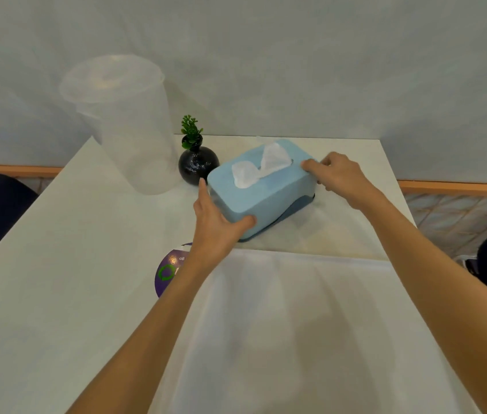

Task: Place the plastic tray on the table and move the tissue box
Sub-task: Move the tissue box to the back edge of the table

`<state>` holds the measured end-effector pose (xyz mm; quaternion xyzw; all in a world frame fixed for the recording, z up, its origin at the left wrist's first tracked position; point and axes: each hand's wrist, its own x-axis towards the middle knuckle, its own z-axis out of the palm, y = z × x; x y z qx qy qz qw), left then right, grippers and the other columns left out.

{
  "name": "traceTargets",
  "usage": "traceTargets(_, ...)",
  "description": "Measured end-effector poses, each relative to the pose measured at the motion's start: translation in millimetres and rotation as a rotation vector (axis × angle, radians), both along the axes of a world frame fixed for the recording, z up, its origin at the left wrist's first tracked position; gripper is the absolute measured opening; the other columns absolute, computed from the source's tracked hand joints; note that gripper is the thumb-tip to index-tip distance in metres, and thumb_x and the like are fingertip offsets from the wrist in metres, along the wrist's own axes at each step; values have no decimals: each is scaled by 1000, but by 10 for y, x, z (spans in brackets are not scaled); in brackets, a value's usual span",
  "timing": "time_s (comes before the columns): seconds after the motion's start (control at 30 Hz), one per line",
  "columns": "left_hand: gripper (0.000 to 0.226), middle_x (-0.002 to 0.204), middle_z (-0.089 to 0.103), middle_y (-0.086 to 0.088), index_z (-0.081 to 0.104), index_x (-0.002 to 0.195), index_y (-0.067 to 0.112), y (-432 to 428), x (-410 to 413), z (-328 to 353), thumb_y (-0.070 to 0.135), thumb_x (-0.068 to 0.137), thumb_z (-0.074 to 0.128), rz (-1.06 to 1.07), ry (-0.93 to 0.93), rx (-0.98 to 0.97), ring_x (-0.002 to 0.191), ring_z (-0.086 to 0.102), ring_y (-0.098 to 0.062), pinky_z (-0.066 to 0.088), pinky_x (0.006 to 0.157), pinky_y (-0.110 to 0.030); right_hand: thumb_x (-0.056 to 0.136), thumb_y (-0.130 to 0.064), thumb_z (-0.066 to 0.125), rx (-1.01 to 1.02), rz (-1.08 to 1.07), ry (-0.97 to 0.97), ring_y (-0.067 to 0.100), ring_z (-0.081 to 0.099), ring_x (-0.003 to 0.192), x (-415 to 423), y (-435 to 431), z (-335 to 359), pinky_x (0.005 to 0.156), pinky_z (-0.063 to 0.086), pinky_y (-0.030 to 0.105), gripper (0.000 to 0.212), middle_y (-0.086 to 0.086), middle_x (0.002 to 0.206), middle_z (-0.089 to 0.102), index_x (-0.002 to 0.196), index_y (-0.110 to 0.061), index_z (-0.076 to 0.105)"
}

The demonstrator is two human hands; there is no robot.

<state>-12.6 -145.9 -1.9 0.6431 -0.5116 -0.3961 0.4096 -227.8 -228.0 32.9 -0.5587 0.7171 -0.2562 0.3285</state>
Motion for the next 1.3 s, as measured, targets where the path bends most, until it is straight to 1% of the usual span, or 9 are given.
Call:
traceTargets(0.07,94,130,45,14,14,149,31,6,82,20,19,78,74,-12,54,31,117,45,-10,44,87,-22,85,-45,56,7,-28,25,37,59,98,-58,51,55,94,47,54,60,24,123,60,116,6,57)
traceTargets(0.13,70,109,50,25,30,143,31,-10,129,57,16,84,63,-31,92,54,101,50,-3,44,74,-17,86,-46,57,-4,-51,-34,32,58,100,-74,44,98,88,48,51,56,18,126,59,116,1,58)
traceTargets(0.2,57,114,52,16,35,141,32,-54,147,92,18,88,54,-37,176,102,103,51,-7,43,80,-23,86,-51,54,17,-32,-158,26,54,108,-24,56,113,81,42,41,53,8,131,56,122,-12,55)
traceTargets(0.3,48,117,51,9,38,137,36,-102,120,111,30,91,47,-35,261,171,108,50,-16,45,85,-31,86,-54,51,105,38,-272,28,51,116,90,114,35,84,43,43,56,1,132,52,134,-23,45)
traceTargets(0.4,56,123,51,7,37,136,42,-173,77,78,43,80,47,-42,183,180,113,50,-20,48,97,-42,89,-45,51,109,-17,-363,27,48,109,131,156,-52,79,50,44,52,2,126,49,136,-25,40)
traceTargets(0.53,54,120,46,6,31,142,37,-380,-55,95,37,89,44,-63,147,181,112,46,-19,43,104,-46,89,-41,53,47,-98,-395,25,50,105,-27,157,-70,79,55,43,49,0,118,48,134,-23,42)
traceTargets(0.77,36,117,50,0,40,125,34,-956,-521,290,38,89,39,-154,118,177,109,49,-22,43,103,-46,89,-38,53,-17,-204,-417,26,50,109,-434,-139,7,80,56,45,51,3,121,48,135,-20,41)
traceTargets(0.9,47,123,47,-4,35,137,25,-1256,-745,253,40,92,37,-176,89,217,111,47,-23,42,102,-43,87,-39,55,-6,-252,-415,29,52,111,-591,-347,-30,78,56,46,52,6,124,50,133,-20,41)
traceTargets(1.3,52,124,51,-7,36,138,25,-1752,-1086,130,43,90,36,-213,61,213,111,51,-26,48,99,-46,88,-40,54,-20,-307,-394,28,51,108,-877,-731,-173,73,54,44,51,7,122,49,132,-17,41)
